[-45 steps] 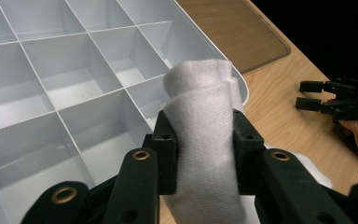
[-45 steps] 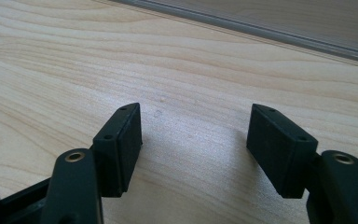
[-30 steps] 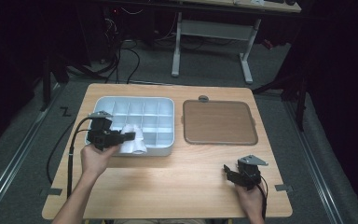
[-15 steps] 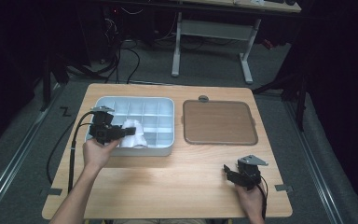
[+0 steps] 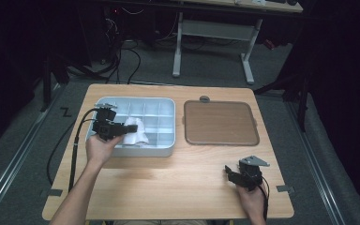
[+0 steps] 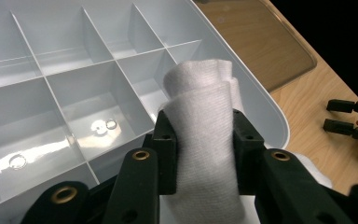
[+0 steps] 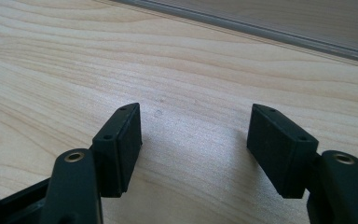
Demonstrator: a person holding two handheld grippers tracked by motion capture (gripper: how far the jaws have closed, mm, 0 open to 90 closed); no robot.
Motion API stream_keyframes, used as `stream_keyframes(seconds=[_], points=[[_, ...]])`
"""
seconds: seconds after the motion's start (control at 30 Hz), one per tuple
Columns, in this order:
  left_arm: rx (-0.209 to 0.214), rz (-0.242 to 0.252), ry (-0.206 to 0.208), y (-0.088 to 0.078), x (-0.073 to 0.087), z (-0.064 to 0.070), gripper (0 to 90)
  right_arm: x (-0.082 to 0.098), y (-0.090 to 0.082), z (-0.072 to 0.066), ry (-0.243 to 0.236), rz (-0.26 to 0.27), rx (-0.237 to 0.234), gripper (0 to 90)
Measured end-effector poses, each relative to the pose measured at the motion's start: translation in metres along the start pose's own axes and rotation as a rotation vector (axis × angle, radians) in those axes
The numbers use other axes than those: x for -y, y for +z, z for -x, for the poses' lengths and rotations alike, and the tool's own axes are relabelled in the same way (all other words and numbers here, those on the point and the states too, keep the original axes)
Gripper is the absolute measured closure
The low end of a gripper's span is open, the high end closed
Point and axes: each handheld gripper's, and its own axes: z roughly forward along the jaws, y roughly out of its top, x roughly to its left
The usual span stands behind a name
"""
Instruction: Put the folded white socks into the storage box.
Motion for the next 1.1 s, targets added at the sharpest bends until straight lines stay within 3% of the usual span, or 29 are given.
stream_keyframes(seconds=[0.47, 0.9, 1.1], points=[[-0.007, -0.035, -0.027, 0.014, 0.002, -0.01, 68.7, 0.0, 0.0, 0.0, 0.0, 0.0, 0.0, 36.0], [-0.043, -0.078, -0.002, 0.026, 0.01, -0.02, 68.7, 0.0, 0.0, 0.0, -0.001, 0.0, 0.0, 35.9], [-0.045, -0.077, -0.019, 0.024, 0.011, -0.028, 68.7, 0.0, 0.0, 0.0, -0.001, 0.001, 0.0, 35.8]])
